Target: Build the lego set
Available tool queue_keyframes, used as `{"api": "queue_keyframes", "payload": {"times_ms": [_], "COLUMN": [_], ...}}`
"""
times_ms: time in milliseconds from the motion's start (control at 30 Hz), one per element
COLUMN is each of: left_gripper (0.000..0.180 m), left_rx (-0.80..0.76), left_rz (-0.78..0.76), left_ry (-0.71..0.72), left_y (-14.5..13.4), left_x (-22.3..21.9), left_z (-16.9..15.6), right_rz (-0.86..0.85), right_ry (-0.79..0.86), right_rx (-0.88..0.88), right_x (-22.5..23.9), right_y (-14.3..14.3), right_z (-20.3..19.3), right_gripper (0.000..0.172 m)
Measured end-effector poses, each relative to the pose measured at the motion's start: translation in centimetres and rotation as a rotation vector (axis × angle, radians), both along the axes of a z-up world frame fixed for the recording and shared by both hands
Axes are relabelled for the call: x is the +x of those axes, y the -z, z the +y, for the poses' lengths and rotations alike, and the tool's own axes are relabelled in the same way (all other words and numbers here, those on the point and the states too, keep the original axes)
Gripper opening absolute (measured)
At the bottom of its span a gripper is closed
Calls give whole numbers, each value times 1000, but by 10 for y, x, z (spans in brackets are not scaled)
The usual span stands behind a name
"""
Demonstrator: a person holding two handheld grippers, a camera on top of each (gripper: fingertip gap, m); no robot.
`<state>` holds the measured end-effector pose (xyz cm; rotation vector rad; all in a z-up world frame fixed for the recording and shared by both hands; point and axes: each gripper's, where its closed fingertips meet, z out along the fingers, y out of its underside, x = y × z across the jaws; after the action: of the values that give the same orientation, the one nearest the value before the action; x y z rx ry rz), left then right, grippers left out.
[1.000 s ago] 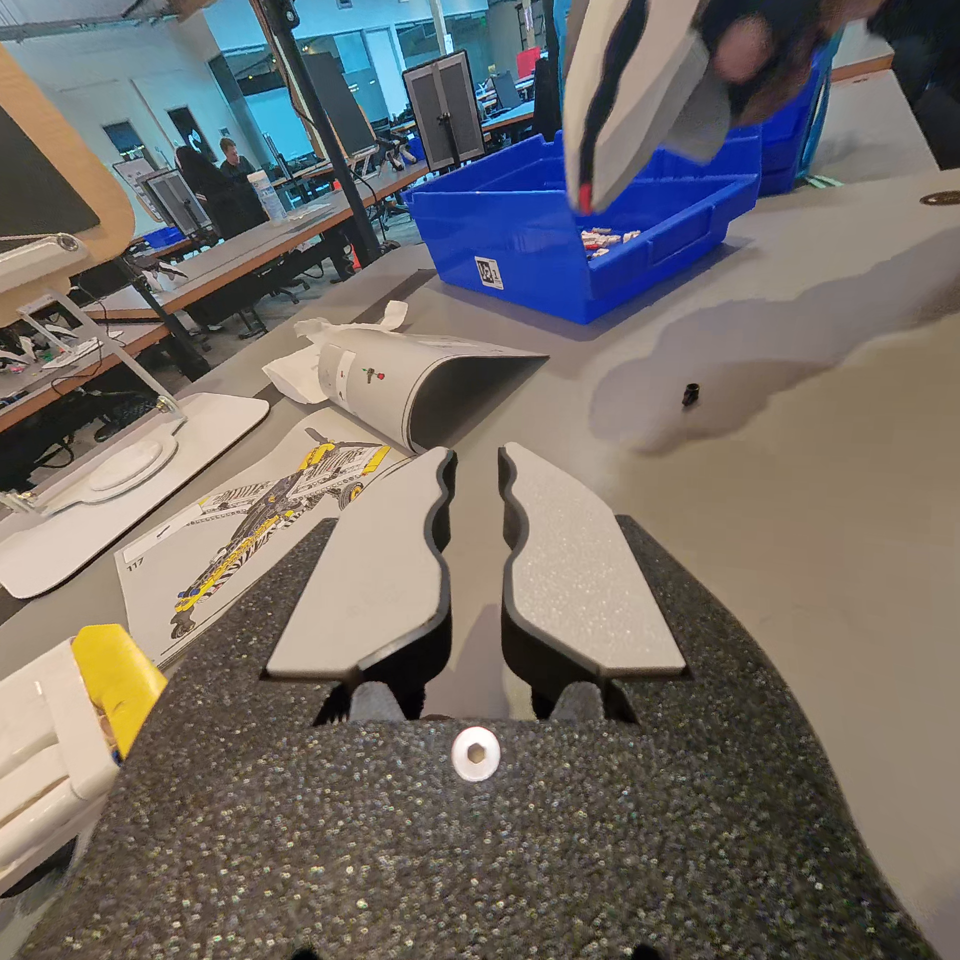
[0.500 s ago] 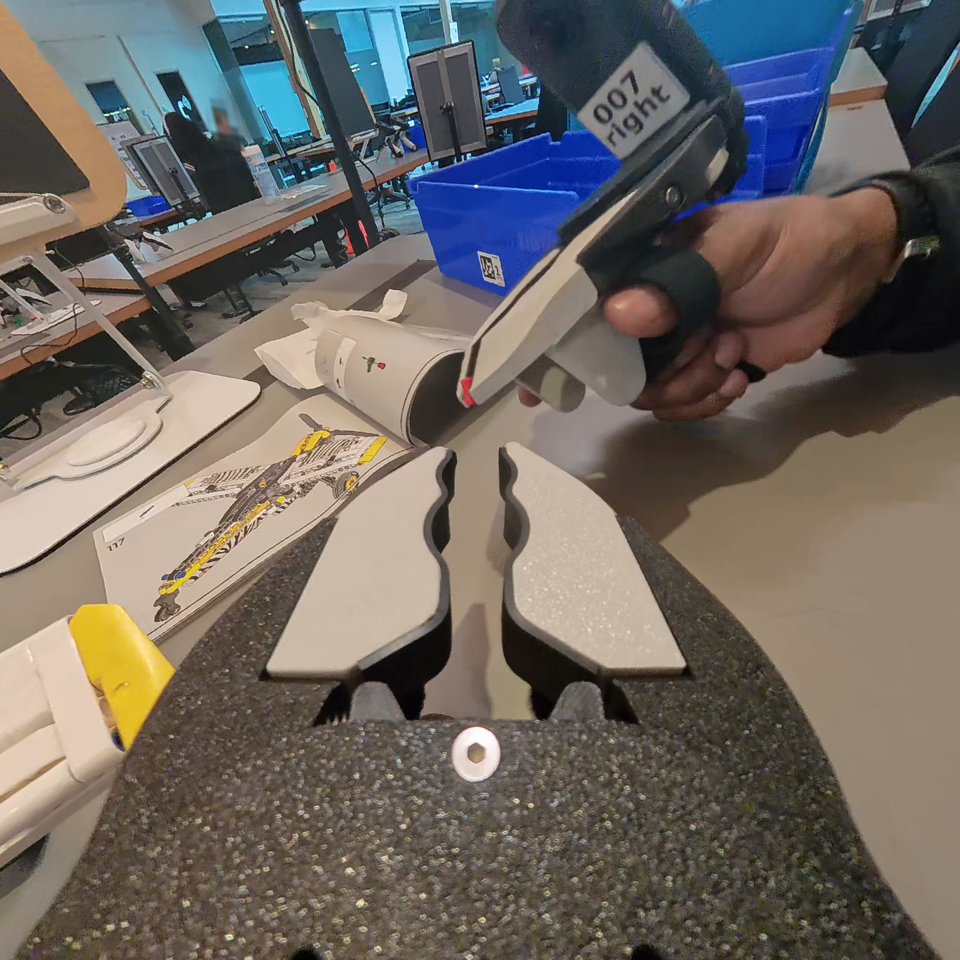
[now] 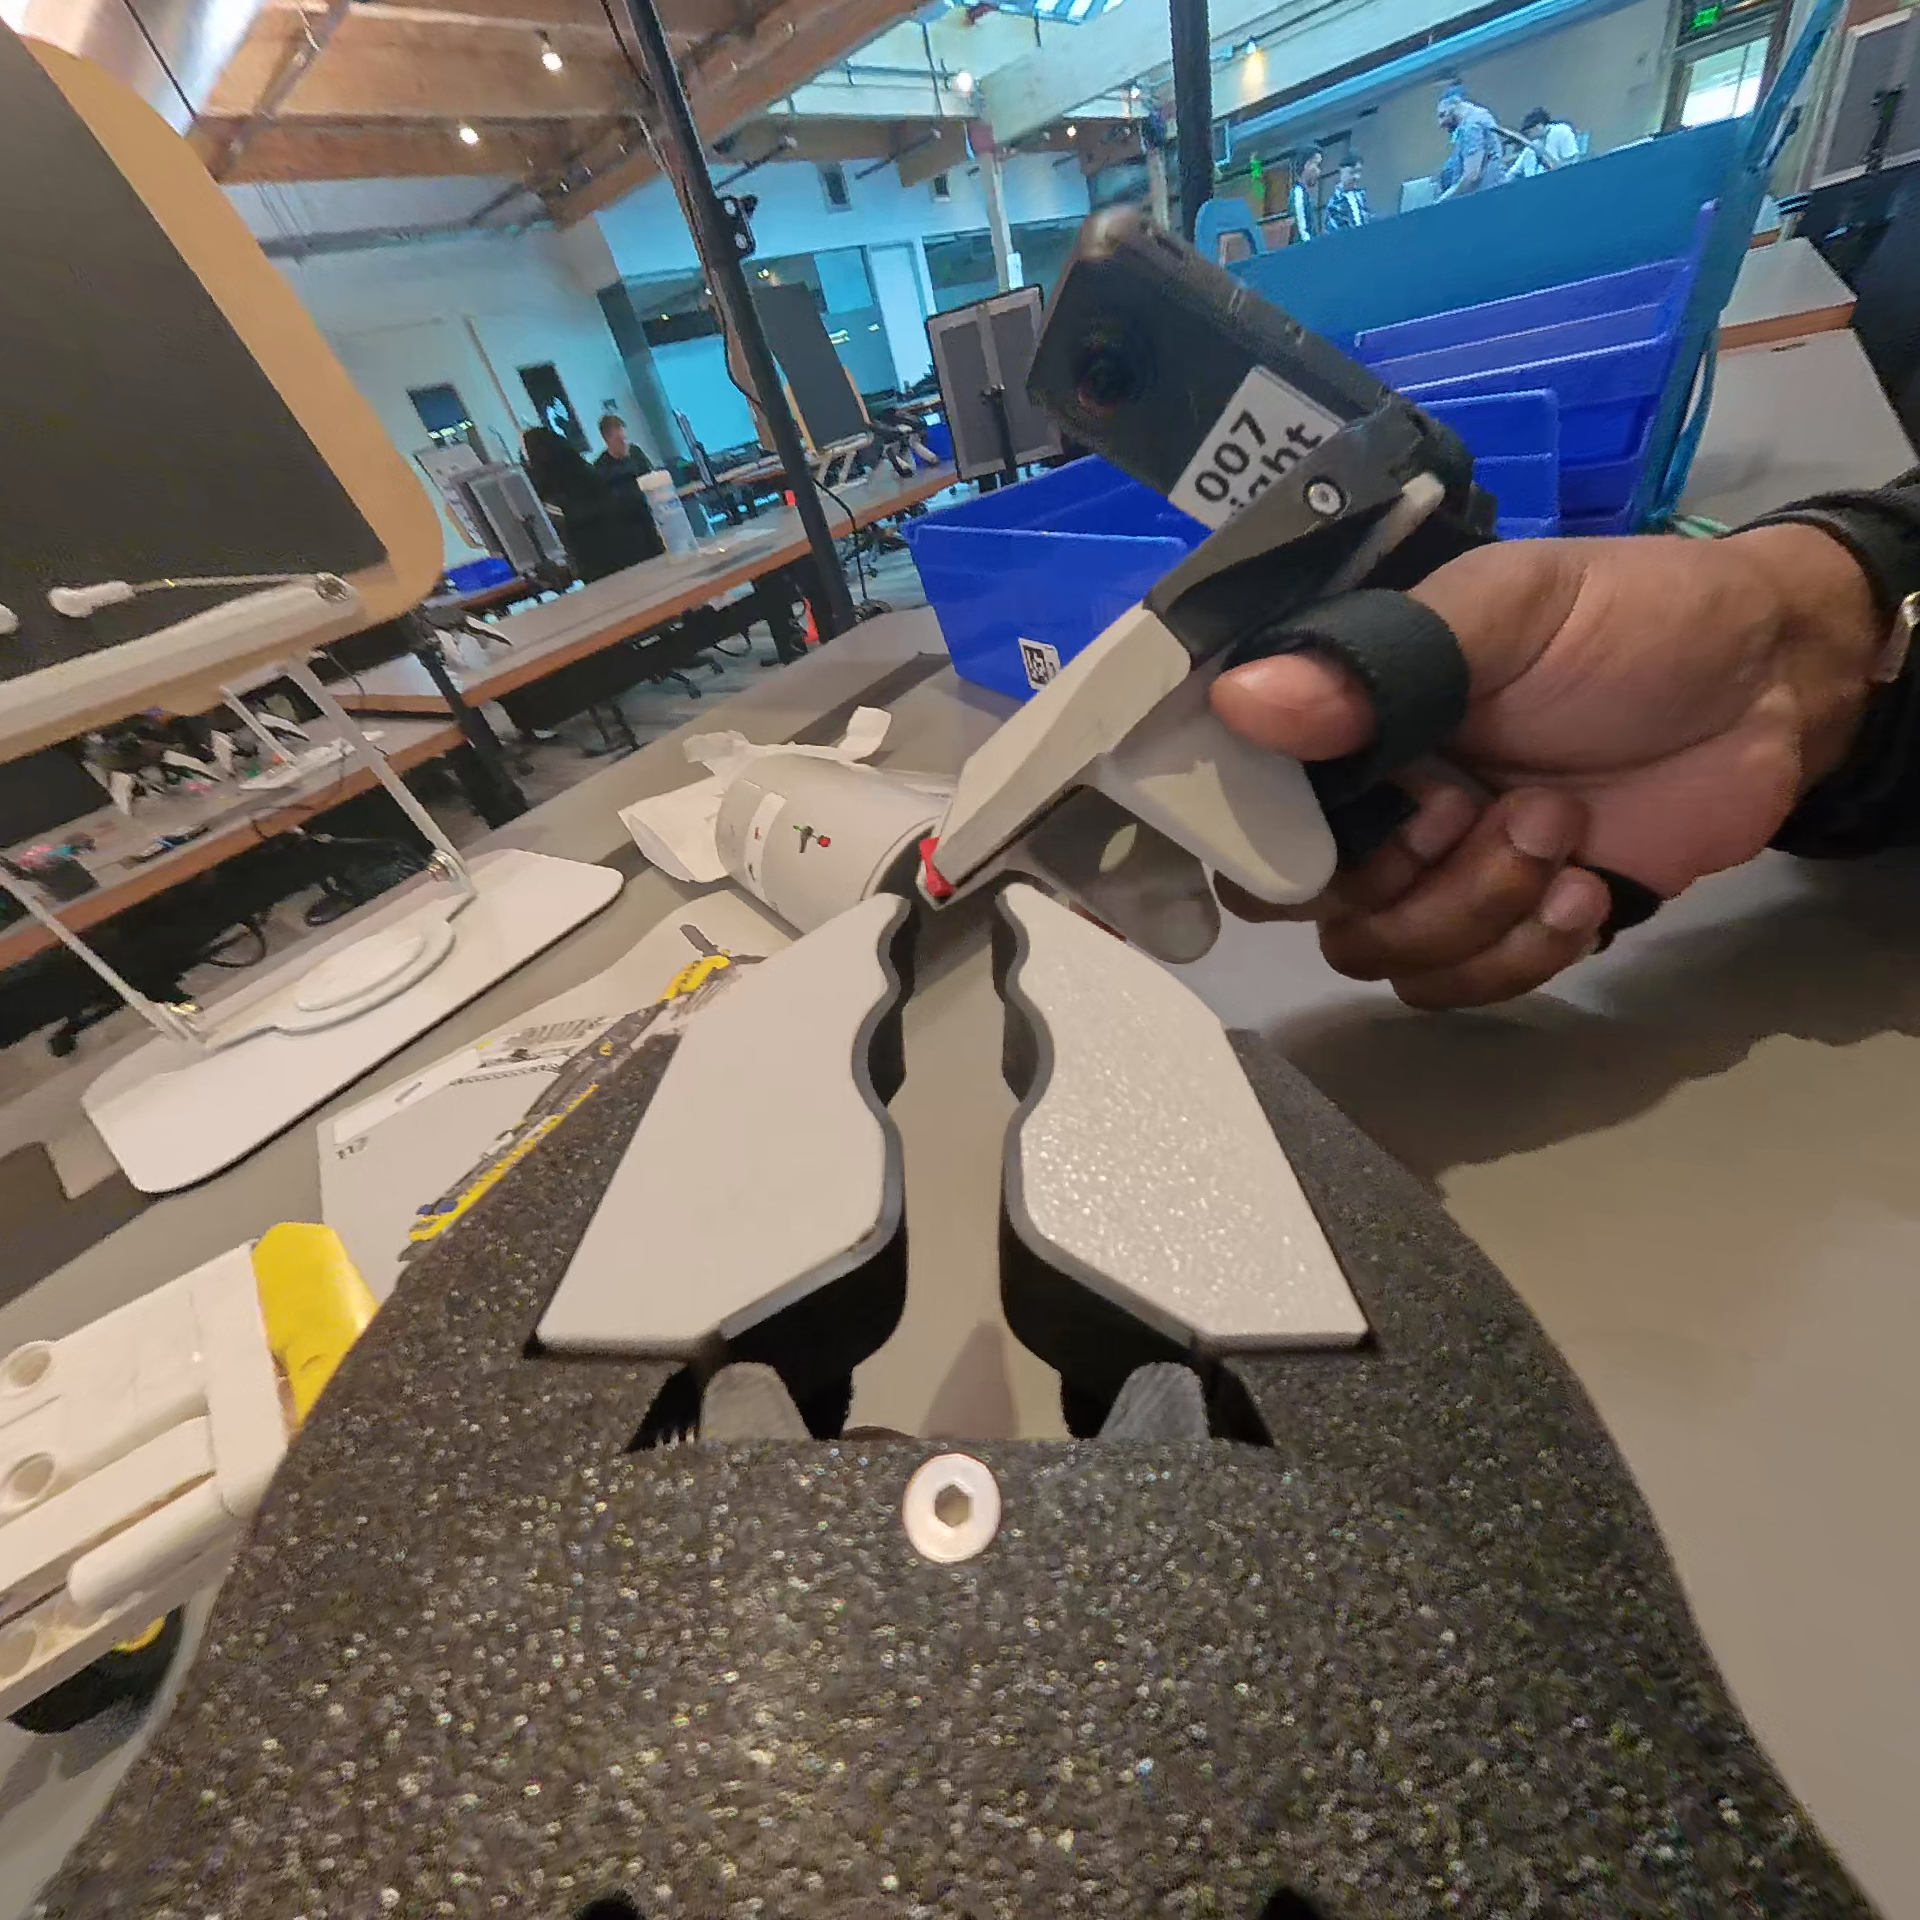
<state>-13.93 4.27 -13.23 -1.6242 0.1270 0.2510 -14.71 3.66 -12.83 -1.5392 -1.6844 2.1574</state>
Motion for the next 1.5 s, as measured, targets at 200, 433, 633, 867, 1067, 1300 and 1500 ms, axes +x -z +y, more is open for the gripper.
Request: {"api": "queue_keyframes", "payload": {"times_ms": [200,433,633,867,1067,1300,1500], "left_gripper": [10,9,10,8,5,5,5], "left_rx": [10,9,14,17,17,23,47], "left_rz": [63,76,88,111,115,64,-37], "left_ry": [-26,-45,-52,-54,-50,-1,73], "left_y": [-3,-3,-4,-5,-5,-6,-11], "left_x": [1,-1,0,1,0,3,5], "left_z": [-1,-1,-1,-1,-2,-3,-6], "right_rz": [-16,-12,-6,0,1,20,117], "right_ry": [0,7,4,-2,-6,-31,-35], "right_rx": [-51,-48,-45,-47,-52,-14,109], "right_x": [0,0,1,2,3,5,6], "right_y": [0,0,0,-2,-2,-4,-7], "right_z": [-3,-4,-5,-6,-7,-7,7], "right_gripper": [4,5,5,4,5,5,10]}}
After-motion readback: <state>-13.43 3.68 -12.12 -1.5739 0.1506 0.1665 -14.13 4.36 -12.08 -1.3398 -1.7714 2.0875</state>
